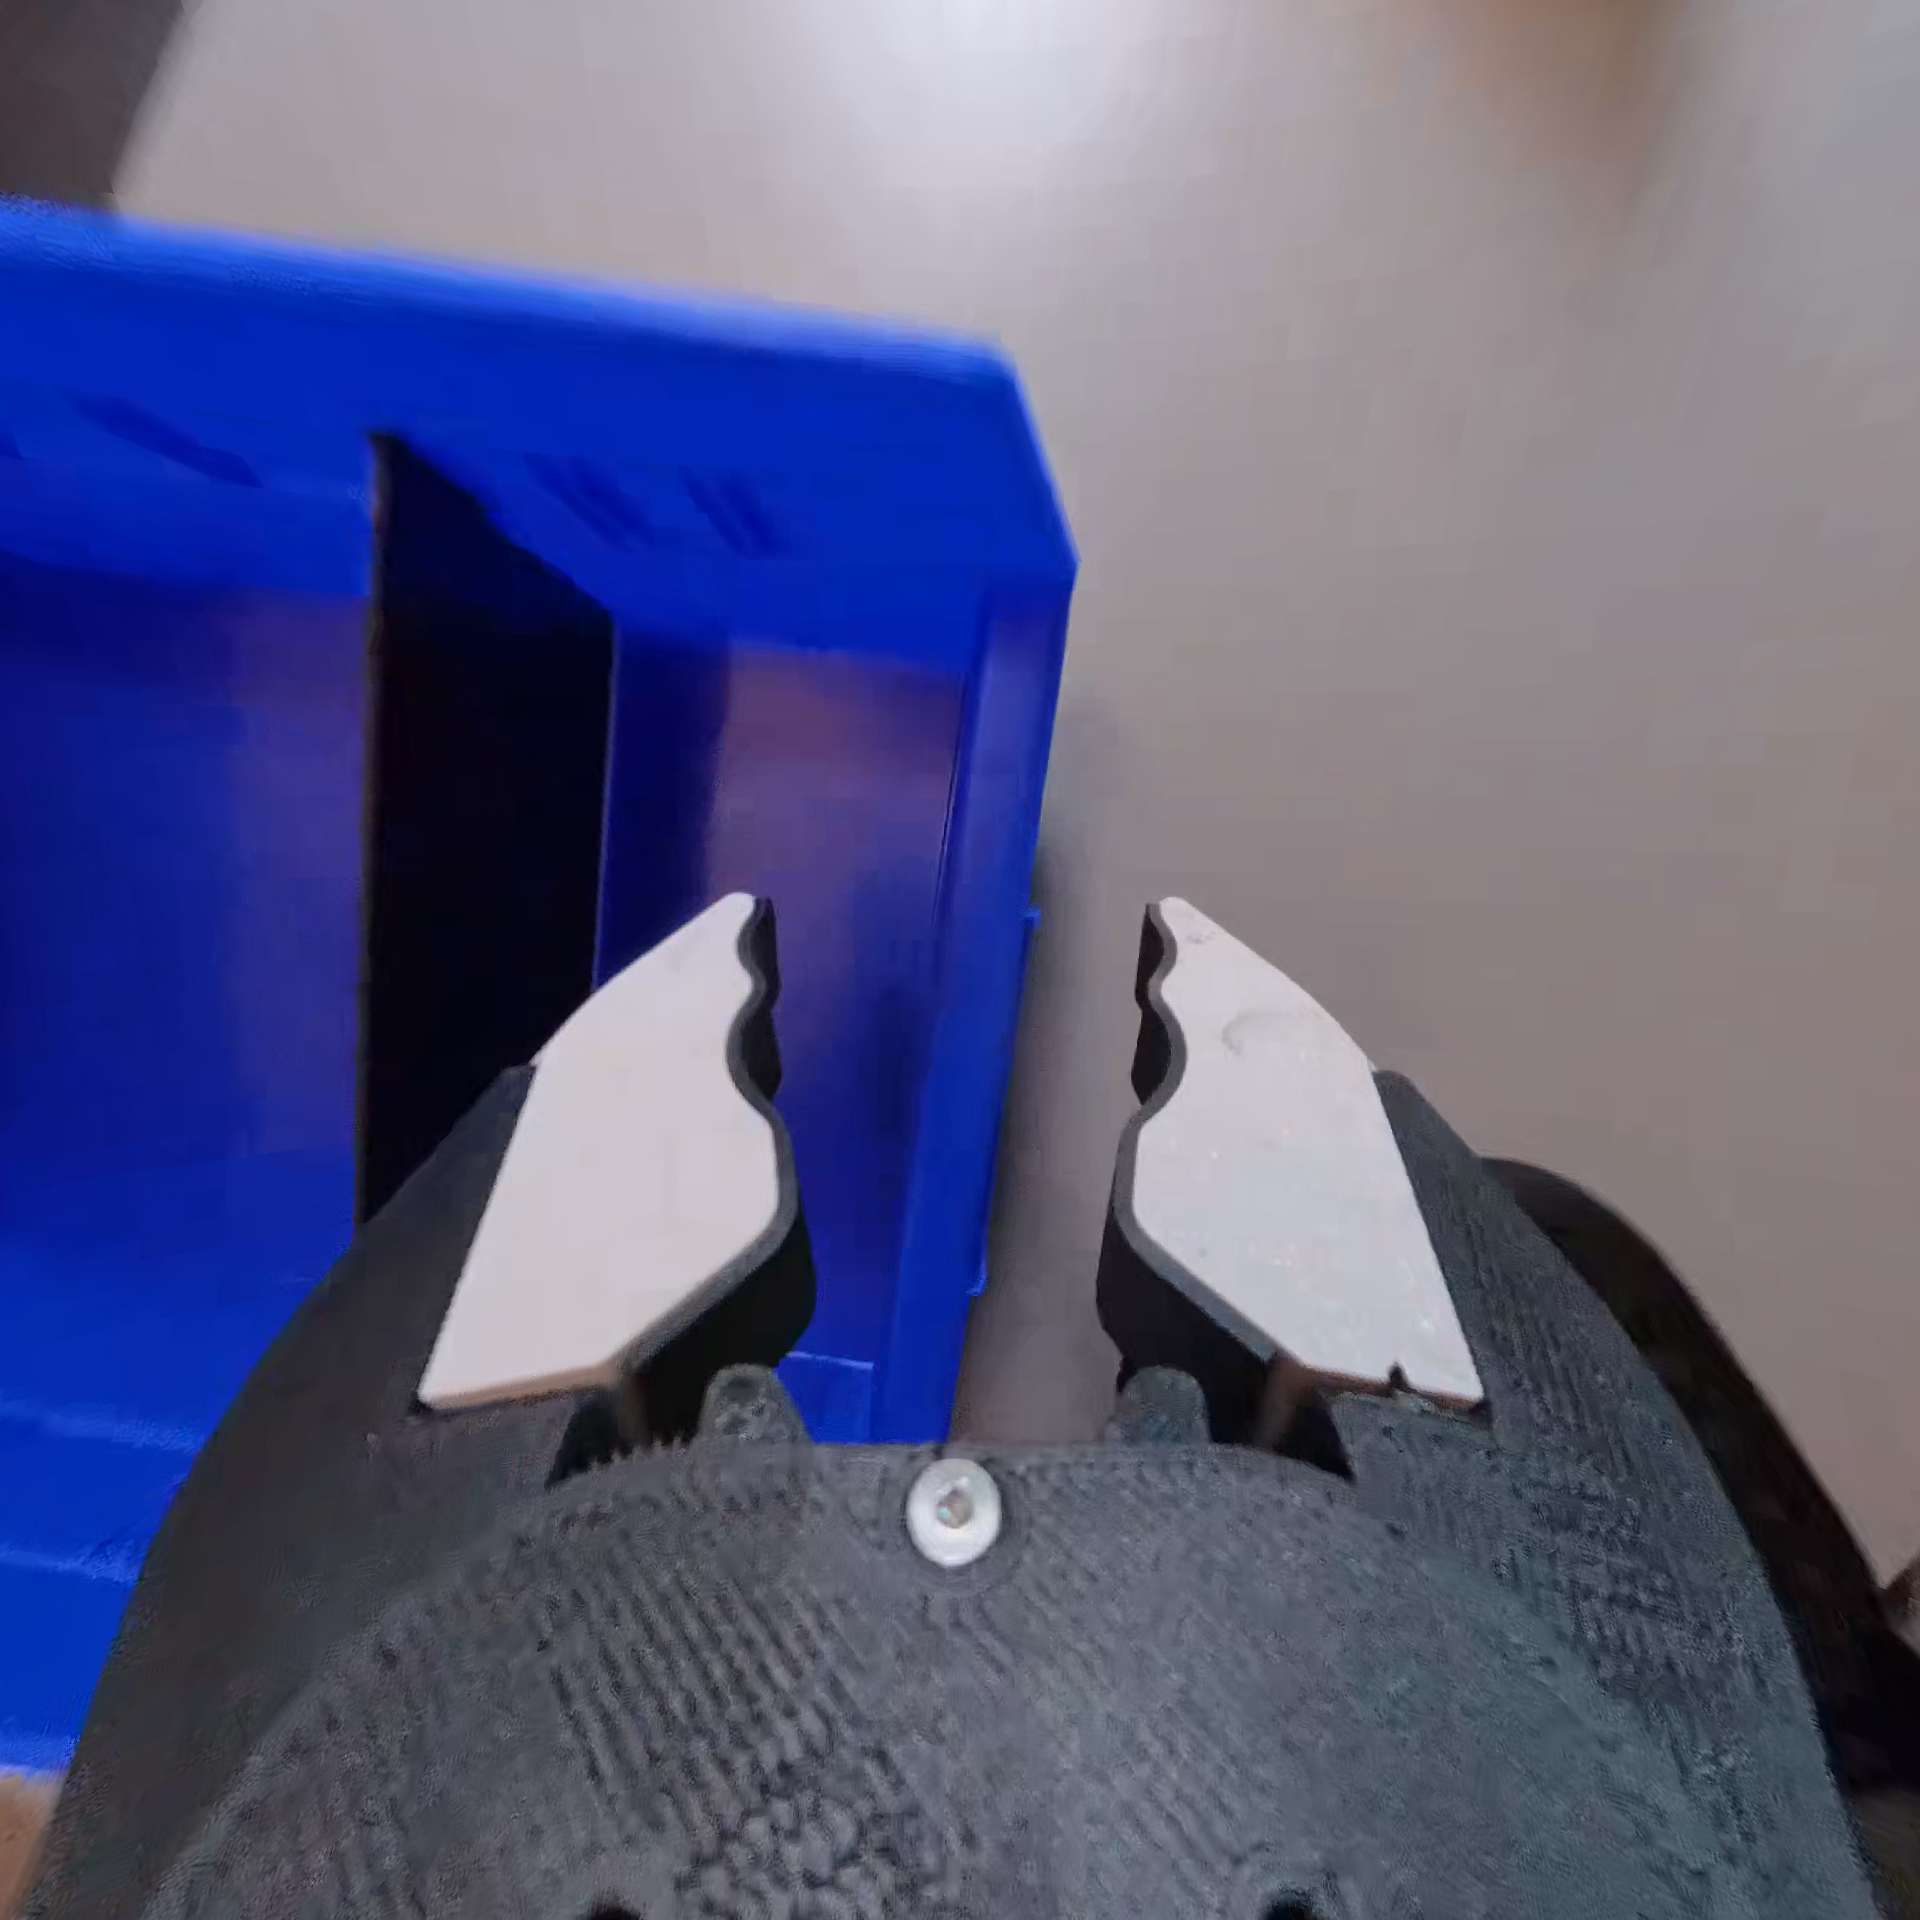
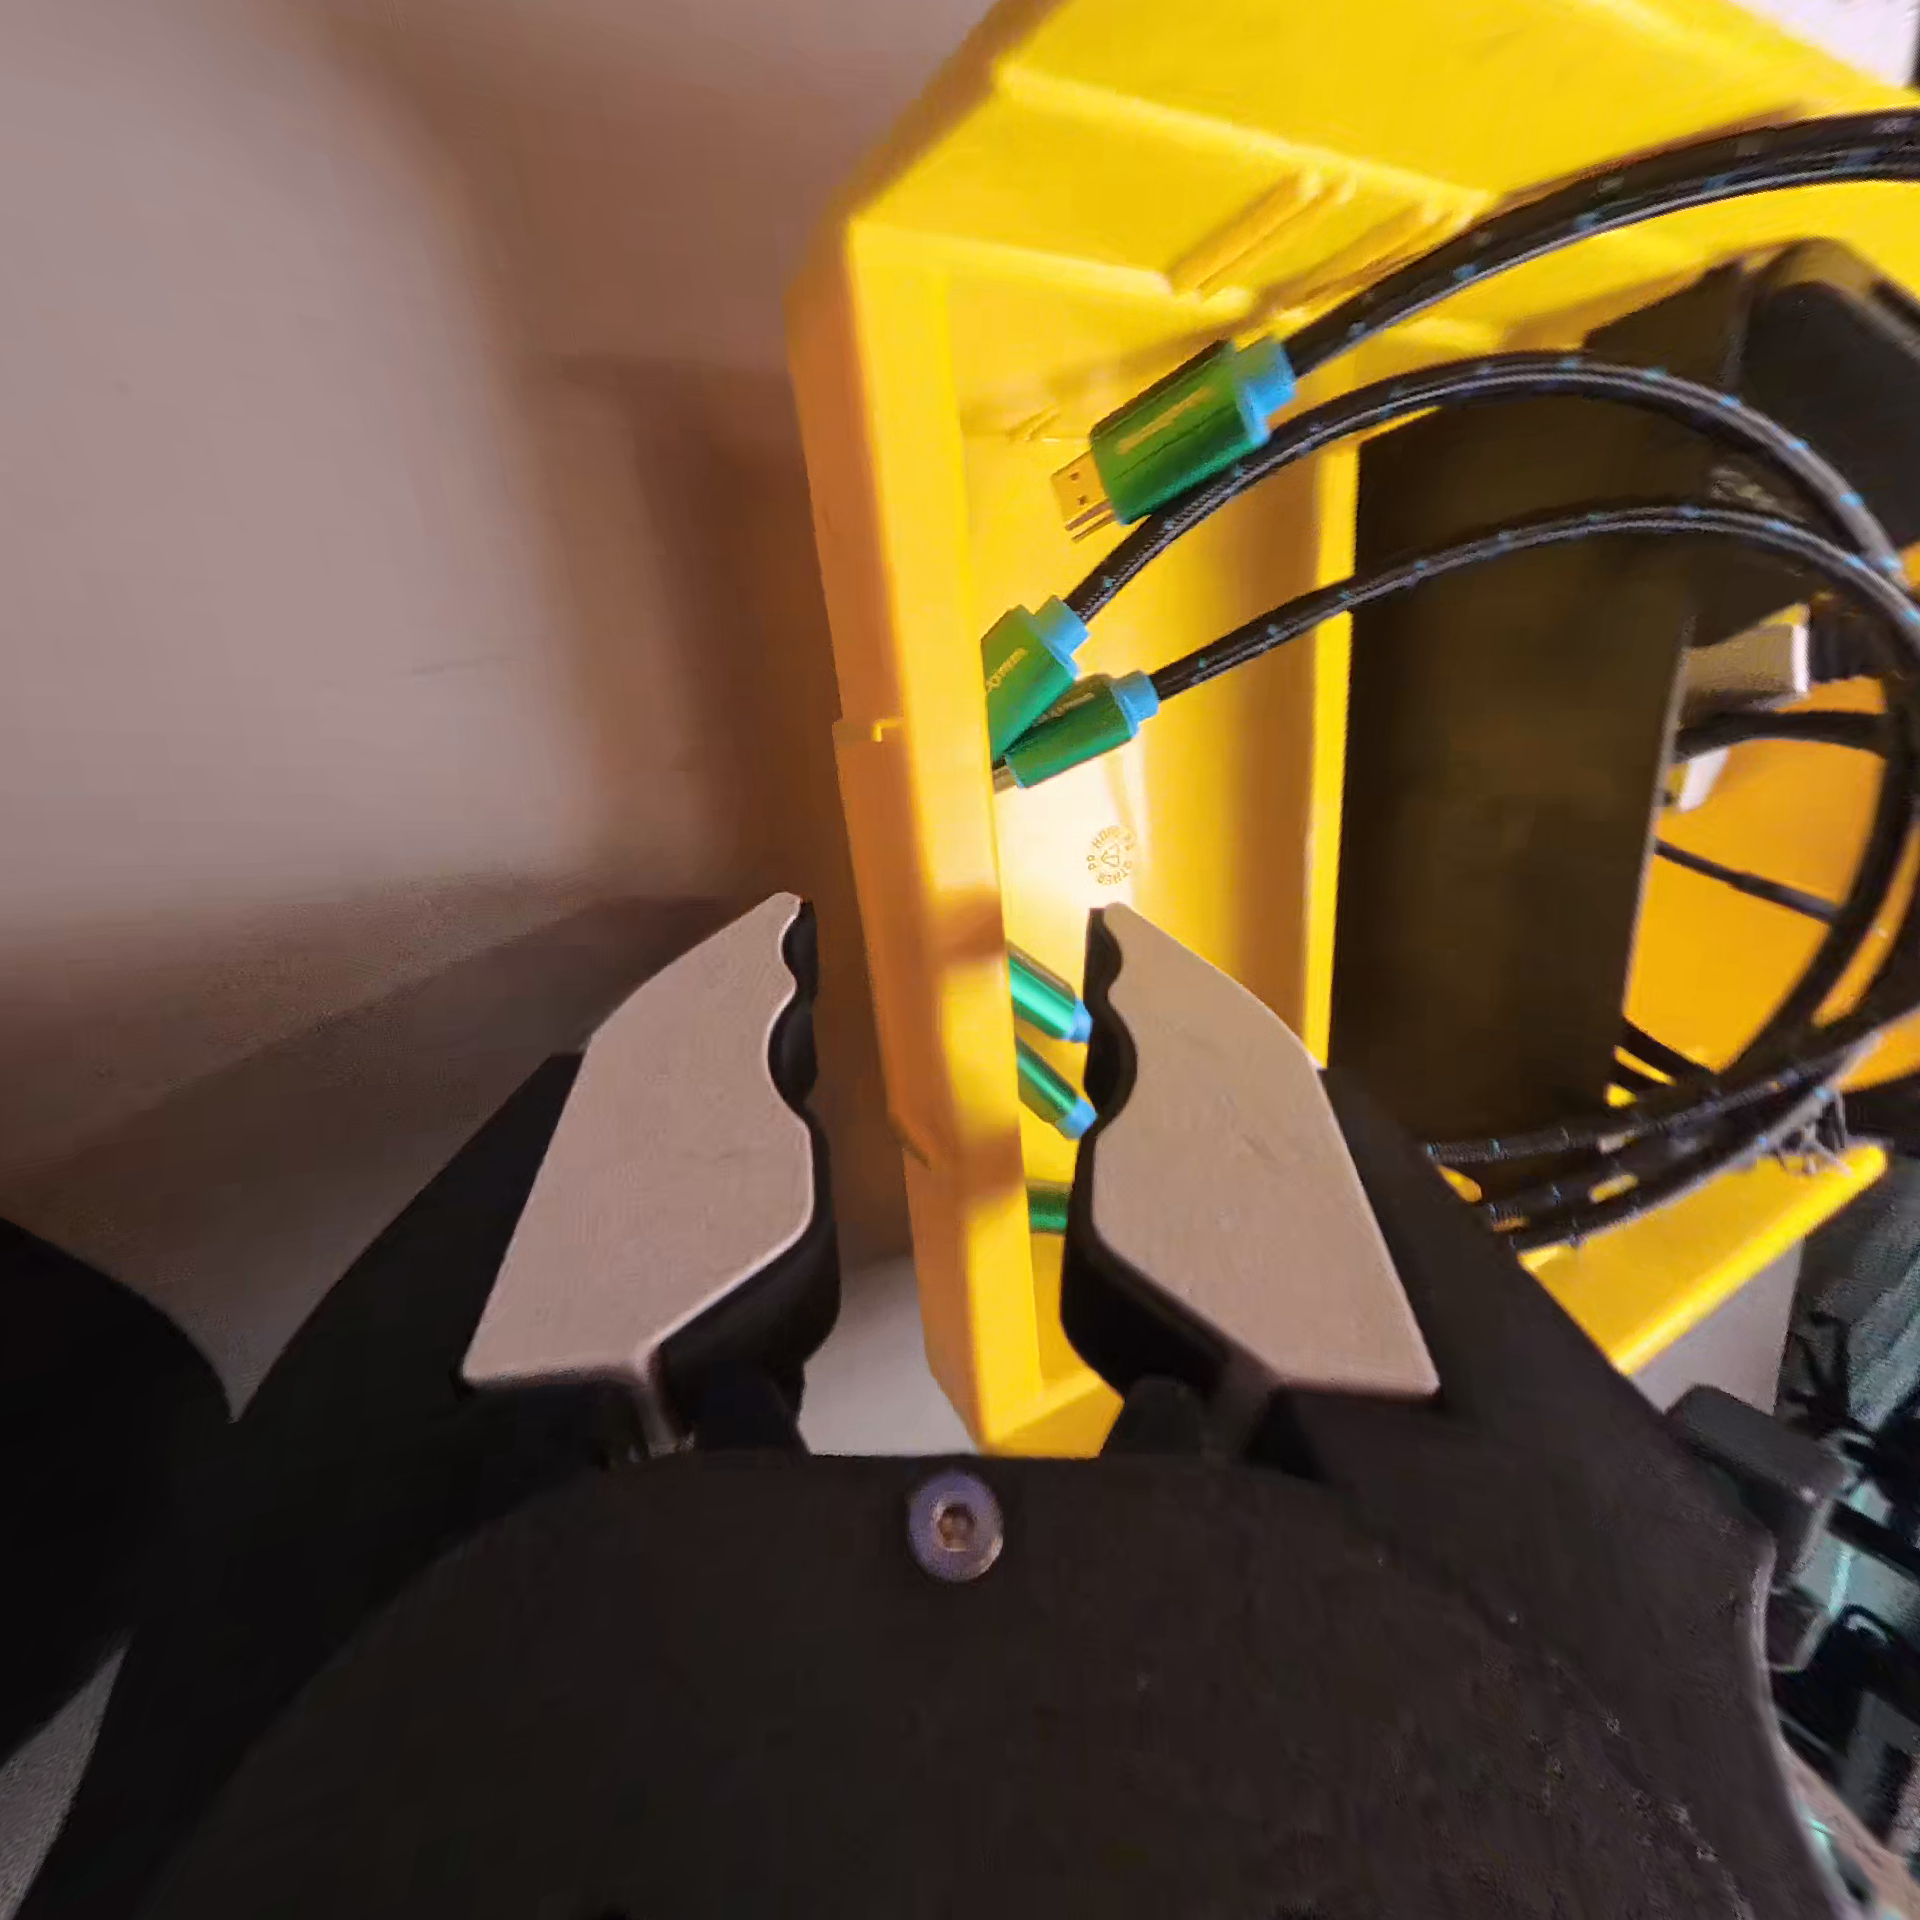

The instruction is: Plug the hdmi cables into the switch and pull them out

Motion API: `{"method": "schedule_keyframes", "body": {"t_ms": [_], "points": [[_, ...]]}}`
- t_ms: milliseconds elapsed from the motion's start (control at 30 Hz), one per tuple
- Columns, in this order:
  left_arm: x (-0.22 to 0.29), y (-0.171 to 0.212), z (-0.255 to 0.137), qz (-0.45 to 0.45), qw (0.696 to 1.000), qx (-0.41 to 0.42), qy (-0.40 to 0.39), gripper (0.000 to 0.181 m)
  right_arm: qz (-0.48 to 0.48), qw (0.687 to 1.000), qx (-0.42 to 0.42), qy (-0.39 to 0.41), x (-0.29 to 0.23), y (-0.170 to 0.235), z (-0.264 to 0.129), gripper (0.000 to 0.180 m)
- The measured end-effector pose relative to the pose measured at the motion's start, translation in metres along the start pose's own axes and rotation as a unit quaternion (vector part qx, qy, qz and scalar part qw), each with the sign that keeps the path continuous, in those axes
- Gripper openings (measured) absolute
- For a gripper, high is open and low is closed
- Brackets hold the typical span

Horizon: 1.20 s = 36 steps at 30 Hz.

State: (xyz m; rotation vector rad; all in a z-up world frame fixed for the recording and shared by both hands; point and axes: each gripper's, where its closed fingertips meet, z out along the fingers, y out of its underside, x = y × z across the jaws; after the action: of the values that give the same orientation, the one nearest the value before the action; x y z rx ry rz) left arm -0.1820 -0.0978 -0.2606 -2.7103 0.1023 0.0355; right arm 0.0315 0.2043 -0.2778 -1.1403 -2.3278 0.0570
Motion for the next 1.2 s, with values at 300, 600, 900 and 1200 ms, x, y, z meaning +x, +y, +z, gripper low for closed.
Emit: {"method": "schedule_keyframes", "body": {"t_ms": [300,600,900,1200], "points": [[0.003,0.010,0.047,0.081,0.995,-0.044,-0.024,0.025,-0.072,0.997,0.009,0.002,-0.026,-0.020,0.011,0.028],[0.070,-0.054,0.069,0.273,0.962,0.001,0.005,0.027,-0.142,0.988,0.058,-0.006,-0.106,-0.051,-0.023,0.029],[0.102,-0.110,0.017,0.182,0.954,0.239,0.012,0.040,0.194,0.942,0.264,0.067,-0.104,-0.045,-0.118,0.034],[0.179,-0.121,-0.007,-0.188,0.872,0.442,0.095,0.059,0.522,0.785,0.283,0.175,-0.066,0.056,-0.106,0.047]]}}
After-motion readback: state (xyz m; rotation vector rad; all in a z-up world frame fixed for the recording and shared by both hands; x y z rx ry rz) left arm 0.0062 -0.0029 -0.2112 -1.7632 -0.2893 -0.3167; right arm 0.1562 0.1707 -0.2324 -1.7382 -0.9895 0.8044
